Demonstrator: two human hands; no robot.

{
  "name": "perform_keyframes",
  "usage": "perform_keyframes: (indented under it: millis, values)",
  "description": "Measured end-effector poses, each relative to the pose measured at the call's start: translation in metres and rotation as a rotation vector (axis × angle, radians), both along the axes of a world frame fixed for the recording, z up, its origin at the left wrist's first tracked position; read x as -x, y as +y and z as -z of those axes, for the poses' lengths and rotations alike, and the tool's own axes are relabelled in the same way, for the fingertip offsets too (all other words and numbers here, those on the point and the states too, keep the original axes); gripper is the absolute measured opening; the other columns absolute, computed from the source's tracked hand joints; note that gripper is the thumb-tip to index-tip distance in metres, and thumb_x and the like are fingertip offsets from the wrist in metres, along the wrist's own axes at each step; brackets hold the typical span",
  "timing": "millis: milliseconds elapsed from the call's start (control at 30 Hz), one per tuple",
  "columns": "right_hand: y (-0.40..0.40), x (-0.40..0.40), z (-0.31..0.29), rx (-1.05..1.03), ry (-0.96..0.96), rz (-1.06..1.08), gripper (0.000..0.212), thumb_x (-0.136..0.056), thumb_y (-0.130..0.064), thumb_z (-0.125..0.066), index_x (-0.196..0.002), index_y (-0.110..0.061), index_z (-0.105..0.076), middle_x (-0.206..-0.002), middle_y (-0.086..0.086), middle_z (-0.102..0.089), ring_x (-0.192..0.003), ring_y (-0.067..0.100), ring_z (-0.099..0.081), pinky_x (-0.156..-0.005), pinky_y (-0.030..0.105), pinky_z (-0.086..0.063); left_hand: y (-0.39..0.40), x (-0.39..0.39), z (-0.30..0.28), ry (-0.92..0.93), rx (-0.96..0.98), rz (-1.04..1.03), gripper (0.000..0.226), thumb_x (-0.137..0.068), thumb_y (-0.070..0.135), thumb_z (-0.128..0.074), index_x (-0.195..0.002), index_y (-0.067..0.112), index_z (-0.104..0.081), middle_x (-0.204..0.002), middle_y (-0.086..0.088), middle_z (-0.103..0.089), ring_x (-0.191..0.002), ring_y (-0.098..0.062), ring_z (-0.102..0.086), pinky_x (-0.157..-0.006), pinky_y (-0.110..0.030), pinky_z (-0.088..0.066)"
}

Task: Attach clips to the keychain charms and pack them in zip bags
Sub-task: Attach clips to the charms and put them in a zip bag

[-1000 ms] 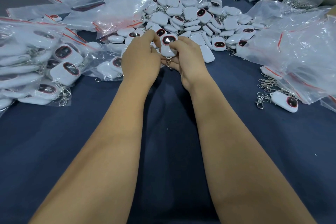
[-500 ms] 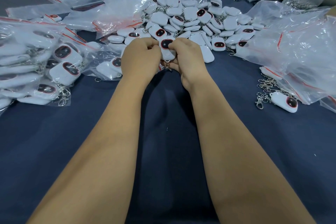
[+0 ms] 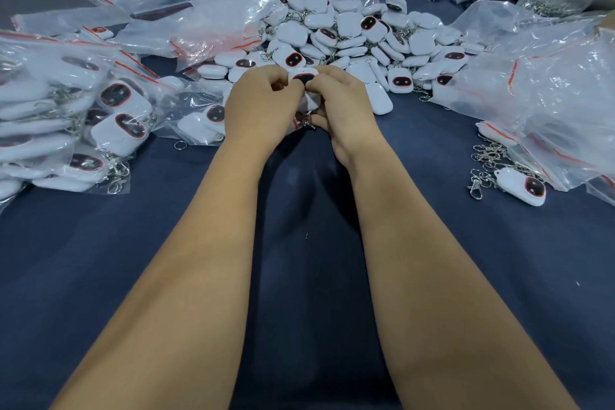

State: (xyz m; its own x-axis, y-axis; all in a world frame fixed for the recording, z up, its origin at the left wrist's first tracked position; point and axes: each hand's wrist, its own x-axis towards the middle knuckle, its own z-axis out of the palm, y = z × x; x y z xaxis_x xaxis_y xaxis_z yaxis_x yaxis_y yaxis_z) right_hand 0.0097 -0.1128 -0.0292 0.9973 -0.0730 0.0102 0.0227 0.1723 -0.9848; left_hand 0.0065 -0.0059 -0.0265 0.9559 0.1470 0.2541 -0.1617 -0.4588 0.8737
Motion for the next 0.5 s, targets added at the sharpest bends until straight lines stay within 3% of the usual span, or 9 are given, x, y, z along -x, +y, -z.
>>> perform_keyframes:
  millis: [167,267,333,433,500]
  values:
    - [-0.0008,0.0022,-0.0015,0.016,-0.014,-0.017,0.02,-0.088,0.0,-0.052,-0.082,-0.014,-0.065,-0.071,0.004,-0.066,-0.058,0.011,-0.061,-0.059,0.025,-0.052,-0.0005,-0.0012,0.002,-0.055,-0.033,-0.017,0.024,-0.086,0.029,-0.057,-0.079,0.008,-0.069,-0.063,0.007,-0.055,-0.056,-0.003,-0.046,-0.056,-0.017,-0.04]
    - [0.0012,0.0023,-0.0009,0.032,-0.037,0.021,0.015,-0.087,-0.003,-0.057,-0.082,-0.015,-0.066,-0.068,0.002,-0.066,-0.061,0.012,-0.061,-0.058,0.025,-0.052,0.0015,-0.0004,0.0011,-0.039,0.05,-0.001,0.024,-0.078,0.03,-0.055,-0.072,0.011,-0.069,-0.055,0.008,-0.054,-0.055,-0.01,-0.047,-0.06,-0.032,-0.047]
    - [0.0013,0.0021,-0.0018,0.05,-0.06,0.075,0.011,-0.086,-0.008,-0.062,-0.082,-0.017,-0.066,-0.075,0.004,-0.066,-0.069,0.015,-0.06,-0.067,0.03,-0.051,0.0036,-0.001,0.0,-0.028,0.087,-0.004,0.018,-0.078,0.025,-0.053,-0.069,0.023,-0.068,-0.052,0.012,-0.054,-0.056,-0.01,-0.049,-0.062,-0.031,-0.046]
    - [-0.002,0.0011,-0.006,-0.009,-0.054,0.185,0.015,-0.089,-0.008,-0.061,-0.077,-0.017,-0.058,-0.079,0.004,-0.059,-0.069,0.015,-0.053,-0.063,0.026,-0.044,0.007,-0.0035,0.0009,-0.027,0.034,-0.036,0.03,-0.08,0.016,-0.056,-0.103,0.03,-0.07,-0.068,0.013,-0.059,-0.065,-0.006,-0.054,-0.064,-0.023,-0.045]
    - [-0.0043,0.0007,-0.0089,-0.159,-0.054,0.189,0.016,-0.091,-0.002,-0.056,-0.08,-0.013,-0.053,-0.078,0.005,-0.057,-0.068,0.016,-0.056,-0.061,0.026,-0.05,0.0083,-0.0045,0.0017,-0.045,-0.034,-0.068,0.037,-0.081,0.016,-0.058,-0.115,0.026,-0.066,-0.074,0.012,-0.059,-0.072,-0.007,-0.056,-0.065,-0.023,-0.04]
